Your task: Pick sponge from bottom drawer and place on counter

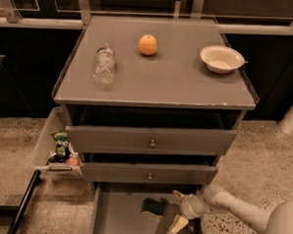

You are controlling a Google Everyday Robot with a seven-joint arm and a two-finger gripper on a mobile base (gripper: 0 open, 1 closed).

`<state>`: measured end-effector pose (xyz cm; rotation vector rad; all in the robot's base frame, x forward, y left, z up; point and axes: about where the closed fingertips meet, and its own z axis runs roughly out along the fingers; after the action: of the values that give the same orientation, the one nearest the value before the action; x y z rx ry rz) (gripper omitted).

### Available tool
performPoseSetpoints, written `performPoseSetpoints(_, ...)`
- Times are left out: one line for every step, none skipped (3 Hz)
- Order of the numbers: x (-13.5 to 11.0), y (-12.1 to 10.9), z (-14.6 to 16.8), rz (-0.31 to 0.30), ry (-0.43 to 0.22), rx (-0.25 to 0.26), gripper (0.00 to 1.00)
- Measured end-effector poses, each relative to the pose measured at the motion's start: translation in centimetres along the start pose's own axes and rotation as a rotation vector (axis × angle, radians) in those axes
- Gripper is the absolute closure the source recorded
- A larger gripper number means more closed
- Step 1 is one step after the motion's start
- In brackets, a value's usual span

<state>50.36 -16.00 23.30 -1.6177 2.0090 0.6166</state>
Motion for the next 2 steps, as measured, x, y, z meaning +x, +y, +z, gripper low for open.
performPoseSetpoints(0.3, -1.0, 3.1, -0.024, -0.023, 0.034, 0.00)
performPoseSetpoints(0.2, -2.0, 5.4, -0.074, -0.031, 0.080, 0.00)
